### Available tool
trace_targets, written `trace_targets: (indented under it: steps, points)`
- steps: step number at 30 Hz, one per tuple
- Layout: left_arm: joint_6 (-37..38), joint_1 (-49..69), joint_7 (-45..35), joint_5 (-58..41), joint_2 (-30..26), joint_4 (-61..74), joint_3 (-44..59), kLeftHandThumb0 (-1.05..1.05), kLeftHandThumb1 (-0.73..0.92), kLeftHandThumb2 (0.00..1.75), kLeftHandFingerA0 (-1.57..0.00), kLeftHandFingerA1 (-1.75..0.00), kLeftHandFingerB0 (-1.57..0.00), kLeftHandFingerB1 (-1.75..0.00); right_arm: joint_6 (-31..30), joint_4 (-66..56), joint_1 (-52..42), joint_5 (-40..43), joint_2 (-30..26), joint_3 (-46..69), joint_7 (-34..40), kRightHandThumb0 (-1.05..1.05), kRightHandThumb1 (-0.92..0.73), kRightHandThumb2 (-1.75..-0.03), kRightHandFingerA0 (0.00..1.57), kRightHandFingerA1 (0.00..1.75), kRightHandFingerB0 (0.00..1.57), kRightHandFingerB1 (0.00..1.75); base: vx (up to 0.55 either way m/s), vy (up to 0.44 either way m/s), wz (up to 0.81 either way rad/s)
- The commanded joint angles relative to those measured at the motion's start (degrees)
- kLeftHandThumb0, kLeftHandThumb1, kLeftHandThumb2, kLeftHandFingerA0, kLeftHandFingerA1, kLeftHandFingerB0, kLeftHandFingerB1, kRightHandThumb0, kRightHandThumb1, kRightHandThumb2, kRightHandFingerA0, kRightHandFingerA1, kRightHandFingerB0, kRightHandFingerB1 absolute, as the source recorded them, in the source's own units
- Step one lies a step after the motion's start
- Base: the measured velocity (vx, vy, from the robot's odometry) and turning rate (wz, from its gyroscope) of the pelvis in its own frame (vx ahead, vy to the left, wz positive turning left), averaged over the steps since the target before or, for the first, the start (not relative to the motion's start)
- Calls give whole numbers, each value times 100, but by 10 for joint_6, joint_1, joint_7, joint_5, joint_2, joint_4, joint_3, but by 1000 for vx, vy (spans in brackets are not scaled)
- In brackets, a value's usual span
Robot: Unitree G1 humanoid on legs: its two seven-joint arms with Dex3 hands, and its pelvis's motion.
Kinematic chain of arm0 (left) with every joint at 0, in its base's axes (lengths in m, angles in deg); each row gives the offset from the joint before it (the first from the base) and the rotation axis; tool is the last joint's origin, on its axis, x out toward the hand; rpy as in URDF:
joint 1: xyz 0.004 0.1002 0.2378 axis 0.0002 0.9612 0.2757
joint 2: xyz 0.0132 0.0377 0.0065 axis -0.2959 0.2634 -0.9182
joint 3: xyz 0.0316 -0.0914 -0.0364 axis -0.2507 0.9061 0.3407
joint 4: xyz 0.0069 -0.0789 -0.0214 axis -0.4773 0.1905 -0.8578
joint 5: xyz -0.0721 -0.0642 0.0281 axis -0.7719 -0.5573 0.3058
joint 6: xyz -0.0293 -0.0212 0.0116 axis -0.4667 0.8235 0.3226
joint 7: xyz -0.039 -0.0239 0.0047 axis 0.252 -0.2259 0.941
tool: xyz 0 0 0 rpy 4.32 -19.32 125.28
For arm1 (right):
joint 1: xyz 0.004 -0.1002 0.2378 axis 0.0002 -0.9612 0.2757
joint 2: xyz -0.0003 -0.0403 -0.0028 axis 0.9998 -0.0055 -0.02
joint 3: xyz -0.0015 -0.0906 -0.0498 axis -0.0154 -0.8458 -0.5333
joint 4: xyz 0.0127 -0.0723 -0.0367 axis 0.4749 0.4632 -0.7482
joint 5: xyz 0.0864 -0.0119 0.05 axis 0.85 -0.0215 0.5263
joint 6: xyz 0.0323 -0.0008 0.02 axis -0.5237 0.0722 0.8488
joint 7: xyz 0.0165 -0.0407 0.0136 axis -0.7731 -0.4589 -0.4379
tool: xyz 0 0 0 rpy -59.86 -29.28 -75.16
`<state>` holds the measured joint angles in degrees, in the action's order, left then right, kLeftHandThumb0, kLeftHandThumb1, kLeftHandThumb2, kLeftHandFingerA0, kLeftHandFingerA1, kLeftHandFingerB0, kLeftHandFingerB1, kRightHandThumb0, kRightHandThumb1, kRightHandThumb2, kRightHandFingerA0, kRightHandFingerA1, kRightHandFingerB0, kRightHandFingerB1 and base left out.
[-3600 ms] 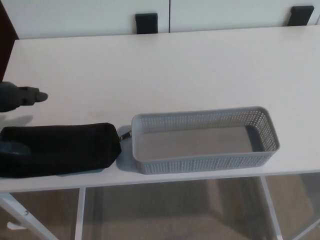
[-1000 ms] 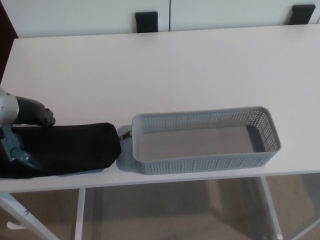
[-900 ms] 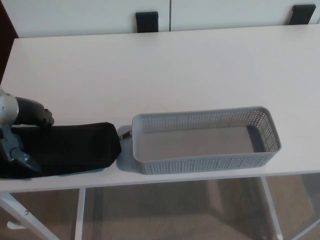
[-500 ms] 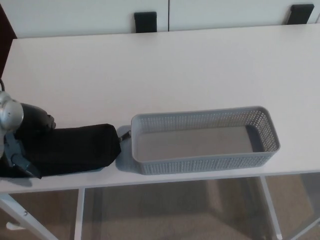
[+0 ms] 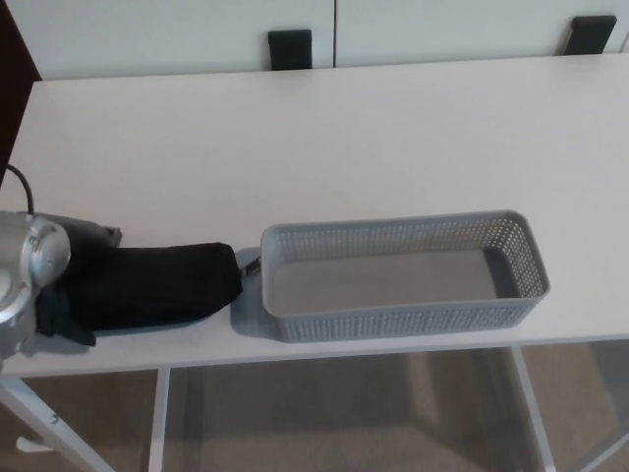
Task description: The robot walk towards a table in front and pick up a black pencil case on the left hand side and put the pencil case into a small container on the right hand side
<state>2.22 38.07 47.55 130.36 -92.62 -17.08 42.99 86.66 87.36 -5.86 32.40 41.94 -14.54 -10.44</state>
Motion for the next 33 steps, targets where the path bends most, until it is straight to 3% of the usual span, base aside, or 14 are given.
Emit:
trace_targets:
  steps: [1,3,4,5,7,8,9,11,13,14,19,20,21,33]
  points:
    - [80,110,317,13,27,-33,26,-13,75,60,-73,-166,-77,-98,-7,-1,2,6,-8,3,2,-43,-44,-72,67,61,38,48,0,0,0]
    - [89,107,354,22,26,-28,27,-14,77,59,-70,-170,-74,-102,-4,2,5,4,-10,2,5,-43,-44,-72,67,63,38,49,0,0,0]
    - [101,107,363,19,24,-23,32,-10,72,58,-82,-168,-79,-109,-1,1,3,6,-9,3,1,-45,-44,-72,67,63,37,49,0,0,0]
    - [109,108,368,16,22,-20,35,-8,78,59,-64,-174,-60,-131,1,1,3,7,-8,4,0,-44,-43,-73,65,62,37,49,0,0,0]
    - [117,109,369,9,22,-16,40,-3,79,58,-73,-172,-55,-141,3,2,1,7,-8,4,1,-46,-44,-73,67,63,38,49,0,0,0]
    - [126,110,373,4,20,-12,45,-1,82,55,-71,-175,-45,-149,4,2,0,7,-8,4,1,-37,-55,-56,73,56,42,39,0,0,0]
    - [136,112,380,0,17,-10,49,1,82,55,-69,-174,-44,-149,4,1,-1,7,-7,4,1,-45,-45,-74,67,63,36,48,0,0,0]
    - [157,116,389,-12,14,4,62,-5,79,55,-60,-175,-41,-149,3,-4,-6,6,-7,3,0,-44,-45,-74,67,64,37,48,0,0,0]
    - [168,114,377,-24,9,27,75,-10,76,55,-61,-175,-43,-149,-2,-1,-4,5,-8,2,4,-37,-55,-56,72,56,43,39,0,0,0]
    - [170,113,370,-30,8,38,82,-10,74,56,-62,-175,-42,-151,-6,-1,-2,5,-8,2,4,-44,-45,-74,66,62,37,48,0,0,0]
    - [182,100,337,-69,9,115,136,-11,68,53,-63,-175,-40,-160,-4,-1,0,4,-11,1,5,-45,-44,-75,68,65,37,49,0,0,0]
    - [181,95,321,-79,11,131,148,-11,66,56,-64,-175,-35,-169,-4,-2,0,1,-11,-1,7,-37,-55,-56,73,59,43,39,0,0,0]
    - [180,79,303,-87,10,150,159,-11,67,54,-65,-175,-36,-175,-3,-3,-1,4,-10,1,2,-44,-44,-74,67,65,36,49,0,0,0]
    - [118,-68,185,-111,4,200,227,-8,64,53,-66,-175,-43,-175,-2,-3,6,3,-13,-1,-2,-44,-44,-72,65,62,37,49,0,0,1]
